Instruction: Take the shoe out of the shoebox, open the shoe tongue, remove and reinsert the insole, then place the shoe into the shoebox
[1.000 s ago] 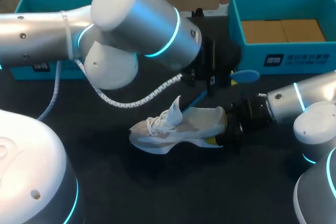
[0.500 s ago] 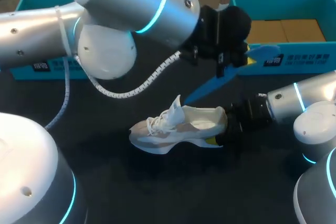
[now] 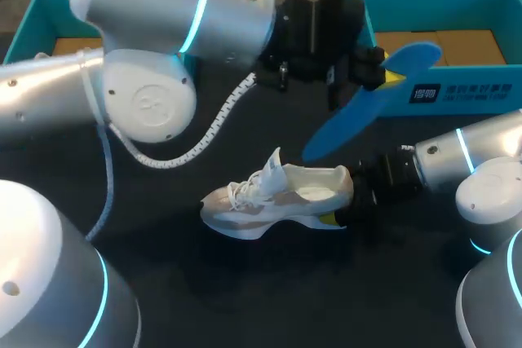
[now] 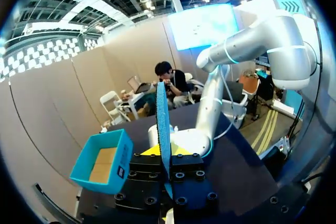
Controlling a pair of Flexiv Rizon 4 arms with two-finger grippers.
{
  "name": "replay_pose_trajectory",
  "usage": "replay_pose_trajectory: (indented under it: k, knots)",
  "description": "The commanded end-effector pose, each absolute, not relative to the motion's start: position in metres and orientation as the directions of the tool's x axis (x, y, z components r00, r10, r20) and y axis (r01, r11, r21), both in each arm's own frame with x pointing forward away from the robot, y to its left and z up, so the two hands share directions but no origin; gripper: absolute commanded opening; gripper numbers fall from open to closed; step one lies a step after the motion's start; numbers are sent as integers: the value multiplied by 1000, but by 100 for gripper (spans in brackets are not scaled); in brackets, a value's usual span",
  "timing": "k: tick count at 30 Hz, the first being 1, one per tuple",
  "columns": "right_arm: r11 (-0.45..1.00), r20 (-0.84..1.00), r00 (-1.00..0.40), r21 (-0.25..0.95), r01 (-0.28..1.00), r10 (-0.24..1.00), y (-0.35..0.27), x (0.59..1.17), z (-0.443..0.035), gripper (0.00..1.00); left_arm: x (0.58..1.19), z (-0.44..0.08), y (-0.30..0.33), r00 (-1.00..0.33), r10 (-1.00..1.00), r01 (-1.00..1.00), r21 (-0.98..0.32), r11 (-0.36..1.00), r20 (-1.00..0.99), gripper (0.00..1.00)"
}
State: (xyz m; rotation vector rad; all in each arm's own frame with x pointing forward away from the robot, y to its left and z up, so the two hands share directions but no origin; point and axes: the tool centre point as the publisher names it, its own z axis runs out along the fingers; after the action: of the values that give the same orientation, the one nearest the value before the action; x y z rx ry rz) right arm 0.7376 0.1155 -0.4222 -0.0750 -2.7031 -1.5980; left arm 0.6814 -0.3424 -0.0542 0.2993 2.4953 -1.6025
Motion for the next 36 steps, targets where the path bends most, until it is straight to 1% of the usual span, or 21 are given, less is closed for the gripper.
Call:
replay_pose_trajectory:
  k: [1,23,28,36]
  knots:
    - [485,26,-999,874,43,41,117,738,-424,0,685,-56,-328,-963,144,257,-931,259,-226,0]
    - [485,26,-999,874,43,41,117,738,-424,0,685,-56,-328,-963,144,257,-931,259,-226,0]
    - [485,26,-999,874,43,41,117,738,-424,0,675,-37,-323,-982,122,172,-959,226,-147,0]
    - [485,26,-999,874,43,41,117,738,-424,0,664,7,-320,-993,115,8,-993,119,6,0]
